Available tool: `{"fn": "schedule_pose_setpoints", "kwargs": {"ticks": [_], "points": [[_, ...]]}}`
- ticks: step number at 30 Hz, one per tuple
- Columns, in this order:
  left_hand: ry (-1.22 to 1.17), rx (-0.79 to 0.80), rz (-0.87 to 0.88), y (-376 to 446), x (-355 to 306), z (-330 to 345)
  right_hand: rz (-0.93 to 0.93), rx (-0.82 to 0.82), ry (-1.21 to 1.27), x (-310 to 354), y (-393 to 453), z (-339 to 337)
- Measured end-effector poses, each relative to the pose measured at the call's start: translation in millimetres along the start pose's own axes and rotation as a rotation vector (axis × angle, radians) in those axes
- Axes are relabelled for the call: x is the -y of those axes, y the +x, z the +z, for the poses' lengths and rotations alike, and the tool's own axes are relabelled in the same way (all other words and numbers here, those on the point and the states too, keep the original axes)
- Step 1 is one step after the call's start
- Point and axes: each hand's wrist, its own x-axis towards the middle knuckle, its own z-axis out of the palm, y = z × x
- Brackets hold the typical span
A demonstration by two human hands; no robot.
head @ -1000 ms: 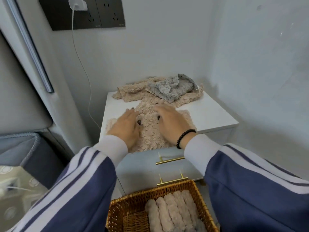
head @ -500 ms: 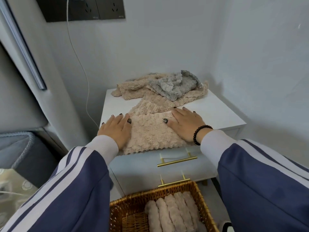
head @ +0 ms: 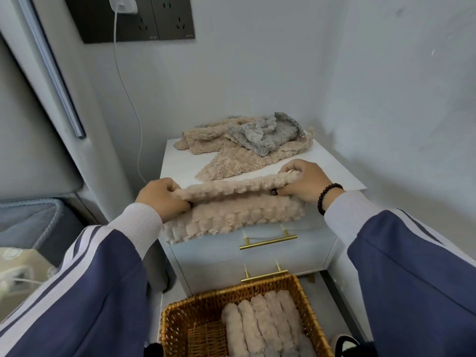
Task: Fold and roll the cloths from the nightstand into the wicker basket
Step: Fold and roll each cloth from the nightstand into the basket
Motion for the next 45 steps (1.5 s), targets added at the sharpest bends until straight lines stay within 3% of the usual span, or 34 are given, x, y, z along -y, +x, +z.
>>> {"fn": "schedule_pose_setpoints", "kwargs": {"ticks": [3,7,12,18,25,35,45], "points": [[-0.244,0.050,-0.002,-17,1,-16,0.097,0.077,0.213,2,-15,-15],[-0.830,0.196,-0.043,-48,-2,-36,0.187,0.330,0.738,0,-45,-38],[-1.165,0.264,-0.005,-87,-11,-47,0.137,0.399,0.949,22,-76,-63],[-1.141,0.027,-0.108,-118,-25,-29,0.106,0.098,0.778,25,-114,-60],[-0.889,-0.134,-0.140,-102,-28,-8,0.014,-0.217,0.276,25,-112,-53],[-0.864,-0.157,-0.196,-74,-42,5,0.047,-0.378,-0.046,21,-73,-37],[-0.838,-0.030,-0.046,-89,-67,43,-0.039,-0.257,0.065,58,-89,-3]]}}
